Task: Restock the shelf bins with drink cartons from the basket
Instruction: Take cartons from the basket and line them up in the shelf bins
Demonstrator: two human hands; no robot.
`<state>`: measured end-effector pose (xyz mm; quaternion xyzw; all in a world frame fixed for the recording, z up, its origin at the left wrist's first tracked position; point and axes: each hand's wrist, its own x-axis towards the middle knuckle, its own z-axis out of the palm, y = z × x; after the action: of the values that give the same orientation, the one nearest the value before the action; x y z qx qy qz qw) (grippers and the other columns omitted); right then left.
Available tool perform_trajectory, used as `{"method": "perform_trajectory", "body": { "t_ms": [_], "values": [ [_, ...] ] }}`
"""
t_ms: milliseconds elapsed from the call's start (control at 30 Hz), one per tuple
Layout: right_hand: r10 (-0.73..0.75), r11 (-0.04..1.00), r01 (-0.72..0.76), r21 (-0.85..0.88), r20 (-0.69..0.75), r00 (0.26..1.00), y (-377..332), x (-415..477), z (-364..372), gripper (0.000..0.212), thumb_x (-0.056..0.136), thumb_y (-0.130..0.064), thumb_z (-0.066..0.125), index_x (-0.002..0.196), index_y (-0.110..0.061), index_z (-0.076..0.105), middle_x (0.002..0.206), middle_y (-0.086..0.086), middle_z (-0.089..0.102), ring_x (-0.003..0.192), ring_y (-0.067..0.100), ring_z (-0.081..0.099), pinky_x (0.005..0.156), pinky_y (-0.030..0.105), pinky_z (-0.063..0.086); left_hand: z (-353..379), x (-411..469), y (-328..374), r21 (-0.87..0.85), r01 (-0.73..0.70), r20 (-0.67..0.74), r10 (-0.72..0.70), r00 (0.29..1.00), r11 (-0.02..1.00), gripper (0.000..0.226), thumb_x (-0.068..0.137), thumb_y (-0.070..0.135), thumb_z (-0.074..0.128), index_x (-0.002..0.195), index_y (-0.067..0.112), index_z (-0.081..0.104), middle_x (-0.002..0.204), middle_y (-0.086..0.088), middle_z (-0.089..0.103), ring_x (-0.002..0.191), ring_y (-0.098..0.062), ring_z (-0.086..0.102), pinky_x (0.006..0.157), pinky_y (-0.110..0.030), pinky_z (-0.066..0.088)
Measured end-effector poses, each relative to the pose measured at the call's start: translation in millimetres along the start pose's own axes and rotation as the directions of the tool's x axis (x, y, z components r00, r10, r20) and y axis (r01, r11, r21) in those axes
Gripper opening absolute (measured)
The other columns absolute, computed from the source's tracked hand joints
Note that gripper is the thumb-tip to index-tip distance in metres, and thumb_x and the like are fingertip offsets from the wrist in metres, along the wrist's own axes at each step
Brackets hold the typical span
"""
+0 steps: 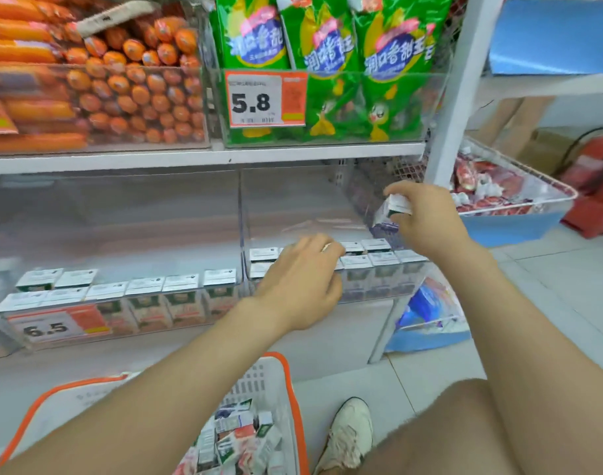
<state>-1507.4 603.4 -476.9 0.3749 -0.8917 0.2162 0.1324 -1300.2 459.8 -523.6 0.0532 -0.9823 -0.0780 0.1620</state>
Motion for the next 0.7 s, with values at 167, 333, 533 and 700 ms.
{"method": "perform_trajectory", "body": {
  "t_ms": [167, 333, 533, 700],
  "values": [
    [-0.048, 0.974, 0.075, -0.214, 0.129, 0.990, 24.0, 0.1, 11.4, 0.054, 0.085, 0.006, 0.075, 0.132, -0.019, 0.068, 0.110, 0.019, 0.065, 0.108, 0.042, 0.057, 0.086, 0.046, 0.054, 27.6, 16.8, 10.4, 0.096, 0.009, 0.098, -0.019, 0.995, 0.995, 0.052, 0.105, 0.045, 0.043, 0.152, 0.022, 0.039, 0.160, -0.006, 0.037, 0.143, -0.032, 0.036, 0.117, -0.046, 0.031],
    [-0.003, 0.930, 0.112, -0.350, 0.298, 0.955, 19.4, -2.8, 17.0, 0.031, 0.087, 0.009, 0.059, 0.114, -0.005, 0.056, 0.099, 0.019, 0.060, 0.095, 0.044, 0.061, 0.070, 0.041, 0.046, 36.2, 15.7, 9.3, 0.182, -0.016, 0.115, -0.005, 0.993, 0.983, 0.055, 0.101, 0.026, 0.049, 0.155, 0.024, 0.035, 0.162, -0.005, 0.034, 0.143, -0.032, 0.034, 0.117, -0.045, 0.029],
    [0.105, 0.943, 0.060, -0.328, 0.462, 0.880, 3.3, -13.6, 12.7, 0.016, 0.090, 0.005, 0.053, 0.099, -0.006, 0.046, 0.097, 0.015, 0.046, 0.091, 0.039, 0.054, 0.070, 0.040, 0.043, 22.3, 17.6, 1.3, -0.005, -0.031, 0.161, 0.031, 0.986, 1.000, 0.055, 0.099, 0.014, 0.052, 0.153, 0.019, 0.043, 0.154, -0.004, 0.045, 0.142, -0.029, 0.038, 0.117, -0.039, 0.030],
    [-0.092, 0.994, 0.103, -0.027, 0.271, 0.958, -50.9, -38.0, -0.1, 0.027, 0.077, -0.013, 0.049, 0.093, -0.011, 0.071, 0.089, 0.013, 0.069, 0.081, 0.036, 0.066, 0.070, 0.044, 0.059, 6.4, -10.7, -8.5, -0.184, -0.009, -0.056, -0.001, 0.998, 0.983, 0.045, 0.092, 0.002, 0.055, 0.135, 0.012, 0.059, 0.136, -0.006, 0.059, 0.125, -0.027, 0.053, 0.104, -0.033, 0.042]
  ]
}}
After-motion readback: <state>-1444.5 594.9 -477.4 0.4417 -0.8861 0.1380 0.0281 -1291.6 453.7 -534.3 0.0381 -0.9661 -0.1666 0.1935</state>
